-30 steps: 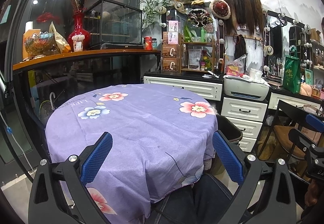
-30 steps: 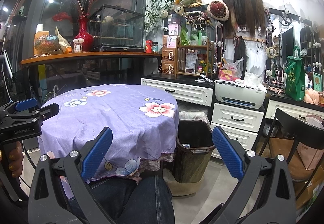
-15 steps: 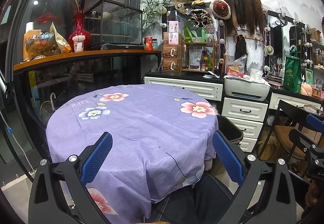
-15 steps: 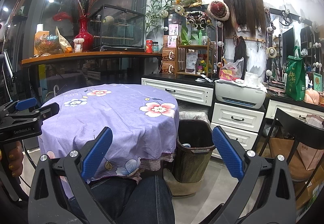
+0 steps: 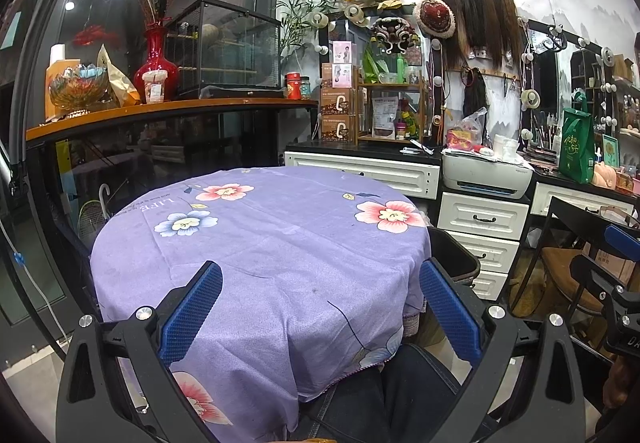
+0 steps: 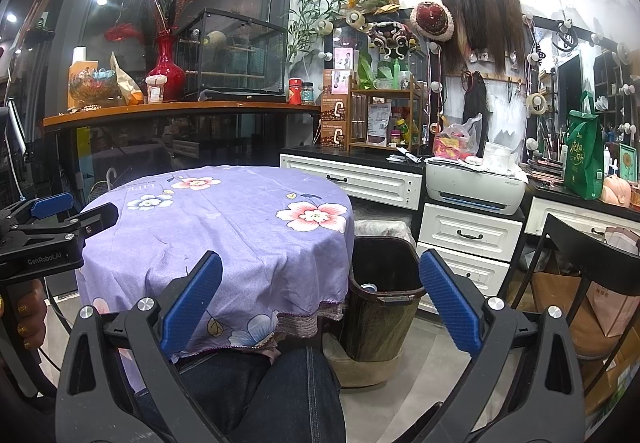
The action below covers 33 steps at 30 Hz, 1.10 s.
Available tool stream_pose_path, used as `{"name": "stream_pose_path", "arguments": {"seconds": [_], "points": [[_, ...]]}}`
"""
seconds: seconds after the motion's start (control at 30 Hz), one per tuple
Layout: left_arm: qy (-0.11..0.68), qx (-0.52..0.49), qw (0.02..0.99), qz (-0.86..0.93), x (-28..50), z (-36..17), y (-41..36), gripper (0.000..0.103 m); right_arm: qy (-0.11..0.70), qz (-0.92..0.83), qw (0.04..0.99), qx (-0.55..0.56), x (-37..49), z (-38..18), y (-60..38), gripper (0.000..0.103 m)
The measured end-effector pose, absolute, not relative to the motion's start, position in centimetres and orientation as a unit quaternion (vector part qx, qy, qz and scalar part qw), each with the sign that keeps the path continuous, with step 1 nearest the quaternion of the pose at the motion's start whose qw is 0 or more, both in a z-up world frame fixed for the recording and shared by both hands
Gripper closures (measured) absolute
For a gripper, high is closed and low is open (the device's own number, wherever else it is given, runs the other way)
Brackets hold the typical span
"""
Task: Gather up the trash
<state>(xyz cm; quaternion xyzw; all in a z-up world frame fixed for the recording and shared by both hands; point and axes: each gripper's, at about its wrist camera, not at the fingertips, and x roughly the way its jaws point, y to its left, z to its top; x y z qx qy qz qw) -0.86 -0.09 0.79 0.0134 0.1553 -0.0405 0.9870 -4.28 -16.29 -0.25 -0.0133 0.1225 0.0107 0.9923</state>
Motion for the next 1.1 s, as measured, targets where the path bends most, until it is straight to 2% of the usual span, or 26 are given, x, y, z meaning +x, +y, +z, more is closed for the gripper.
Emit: {"name": "stream_pose_path", "arguments": {"seconds": [1.1], "points": [[0.156,0.011,0.987,-0.039,-0.66,0.91,-0.01,0.005,0.126,0.013,0.992,-0.013,-4.26,-0.31,-16.32,0.006]]}}
